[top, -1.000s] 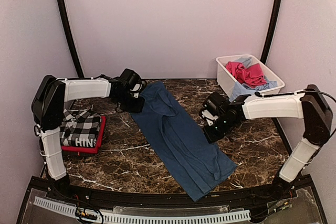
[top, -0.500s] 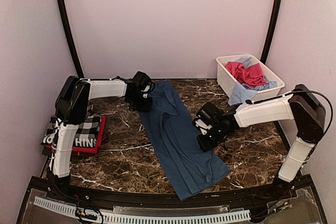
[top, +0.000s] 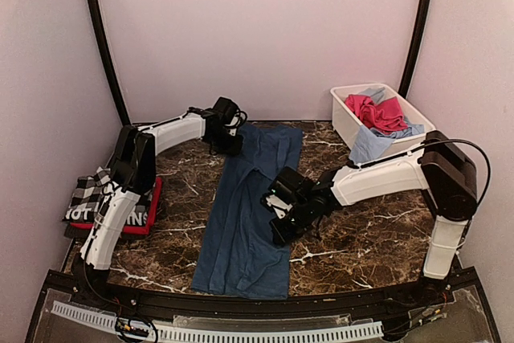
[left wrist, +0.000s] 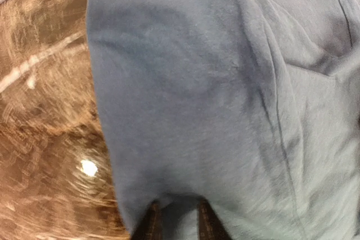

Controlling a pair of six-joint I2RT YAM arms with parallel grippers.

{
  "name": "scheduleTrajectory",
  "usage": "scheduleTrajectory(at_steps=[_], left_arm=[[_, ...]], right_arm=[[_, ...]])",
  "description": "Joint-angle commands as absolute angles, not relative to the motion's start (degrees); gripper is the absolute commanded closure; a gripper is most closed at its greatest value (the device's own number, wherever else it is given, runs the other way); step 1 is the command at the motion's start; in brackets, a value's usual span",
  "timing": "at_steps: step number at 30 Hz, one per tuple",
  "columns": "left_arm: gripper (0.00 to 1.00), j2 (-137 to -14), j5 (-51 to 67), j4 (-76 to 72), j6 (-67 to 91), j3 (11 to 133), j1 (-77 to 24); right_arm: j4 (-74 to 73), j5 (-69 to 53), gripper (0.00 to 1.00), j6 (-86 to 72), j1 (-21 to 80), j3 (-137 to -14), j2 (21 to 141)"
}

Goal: Fold and stack the mixed laundry pile
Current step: Rotate the rectangle-folded T-shirt at the center of the board, then adjust the rectangle-folded T-shirt at the center of the board.

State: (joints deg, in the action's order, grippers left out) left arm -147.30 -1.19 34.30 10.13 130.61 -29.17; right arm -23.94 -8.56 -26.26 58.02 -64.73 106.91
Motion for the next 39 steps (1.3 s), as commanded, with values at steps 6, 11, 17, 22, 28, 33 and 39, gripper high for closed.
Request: scheduleTrajectory(at_steps=[6,11,17,22,28,33,39], left_arm=[[0.56,-121.5,2.9,38.6,12.0,117.3,-28.2],[0.55,-98.8,4.3,30.7,15.4,85.6,-34.0],[0.57,-78.0,6.2,31.1,25.9,63.9,-51.0],[0.57,-72.0,4.6,31.1,36.9,55.7,-65.9],[0.59,-77.8,4.9,26.7,43.3,53.0,-73.6],[0.59,-80.1,7.7,20.3,45.6,51.0,-74.0],[0.60,-81.4,9.4,14.9,49.7,47.2,-74.1]], right_arm=[[-25.9,-10.5,0.62,-24.5,53.3,-64.3,92.7],[-24.4,-13.5,0.65,-24.0,49.7,-63.3,92.8],[-23.6,-16.7,0.67,-24.2,49.8,-61.9,92.1],[-23.3,-17.6,0.67,-24.7,57.3,-55.9,82.6],[-22.4,-14.9,0.67,-28.0,69.4,-50.7,81.9],[-19.2,-10.2,0.65,-29.2,76.8,-48.4,86.7],[-15.0,-5.8,0.66,-29.7,81.3,-47.4,91.6]])
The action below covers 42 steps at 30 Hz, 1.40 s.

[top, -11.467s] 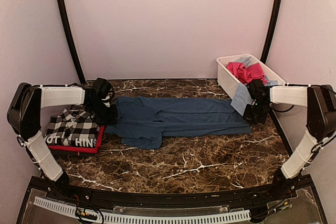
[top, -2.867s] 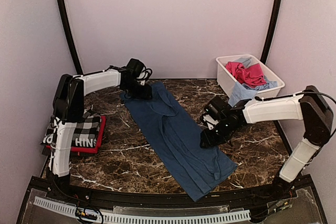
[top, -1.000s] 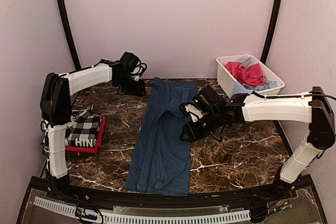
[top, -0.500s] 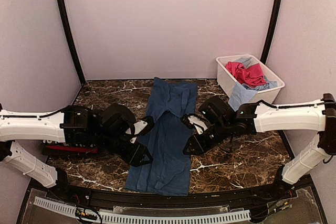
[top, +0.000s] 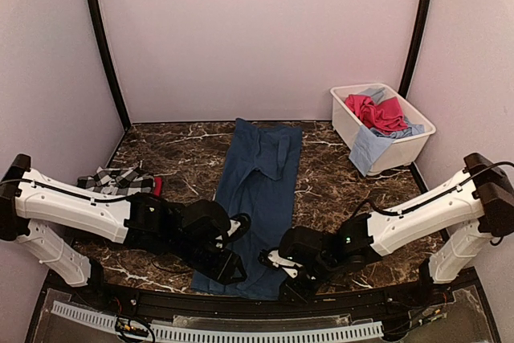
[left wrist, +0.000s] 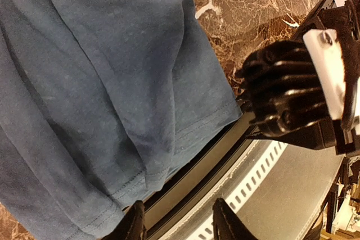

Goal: Fold and stack the mixed laundry pile
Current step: Adjust the rectangle-folded T-shirt at the center of the board.

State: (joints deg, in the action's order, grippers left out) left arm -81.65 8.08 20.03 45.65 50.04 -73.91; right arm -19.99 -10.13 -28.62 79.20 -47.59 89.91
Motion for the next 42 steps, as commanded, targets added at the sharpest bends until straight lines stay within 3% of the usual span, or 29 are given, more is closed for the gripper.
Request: scheduleTrajectory(at_steps=[1,6,16,26,32,37,40,42], left_arm=[[0.60,-81.2,9.4,14.3,50.1,46.9,-74.1],[0.60,-82.5,10.0,11.0,53.1,44.8,-74.1],[0.64,-83.7,9.1,11.0,55.6,43.5,-74.1],[0.65,-85.9,8.8,12.4,57.3,43.5,-74.1],[0.68,-86.3,9.4,11.2,57.9,43.1,-74.1],[0.71,-86.6,10.0,11.1,58.3,42.7,-74.1],[0.74,-86.9,10.3,10.8,58.8,42.4,-74.1],[0.78,-87.0,10.8,10.7,59.0,42.3,-74.1]], right_arm=[[-15.0,-5.2,0.65,-29.7,81.7,-47.7,92.3],[-17.5,-2.0,0.66,-29.2,83.5,-51.0,95.8],[-23.8,3.7,0.78,-30.9,84.4,-52.3,94.8],[-25.4,5.7,0.68,-29.7,86.2,-53.6,92.9],[-23.9,6.2,0.68,-28.6,86.5,-55.0,96.3],[-23.1,6.6,0.74,-28.2,86.6,-55.9,98.6],[-23.5,6.7,0.82,-28.3,86.5,-55.6,99.0],[-24.0,6.8,0.92,-28.5,86.6,-55.2,98.7]])
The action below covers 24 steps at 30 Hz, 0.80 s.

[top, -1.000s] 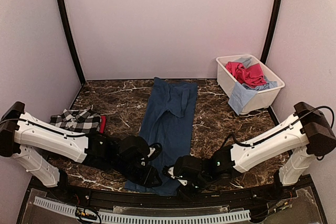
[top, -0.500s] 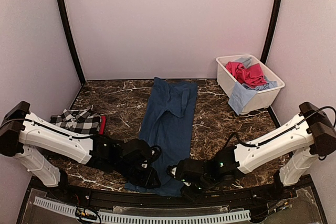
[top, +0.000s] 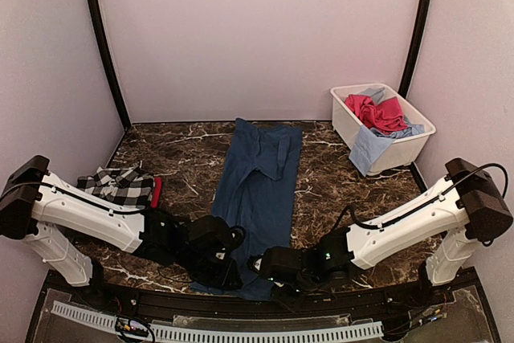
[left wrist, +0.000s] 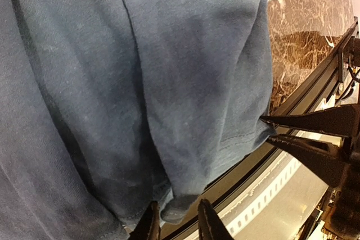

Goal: Fold and stack the mixed laundry pile
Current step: Adjust the rectangle-folded T-shirt at the center of the board.

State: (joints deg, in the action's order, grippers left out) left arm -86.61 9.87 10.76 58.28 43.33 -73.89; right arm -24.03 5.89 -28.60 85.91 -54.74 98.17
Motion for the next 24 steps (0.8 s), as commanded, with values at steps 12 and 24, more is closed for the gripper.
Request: scheduleTrajectory(at_steps=[12,24], left_arm=[[1.00,-87.0,15.2,11.4,59.6,42.5,-74.4],[1.00,-88.8,20.1,0.4,61.3,40.4,-77.5]], right_arm=[[-26.8,5.0,1.00,-29.3,88.5,-52.5,94.7],[-27.5,6.6,1.00,-33.2,89.6,-51.2,93.3]])
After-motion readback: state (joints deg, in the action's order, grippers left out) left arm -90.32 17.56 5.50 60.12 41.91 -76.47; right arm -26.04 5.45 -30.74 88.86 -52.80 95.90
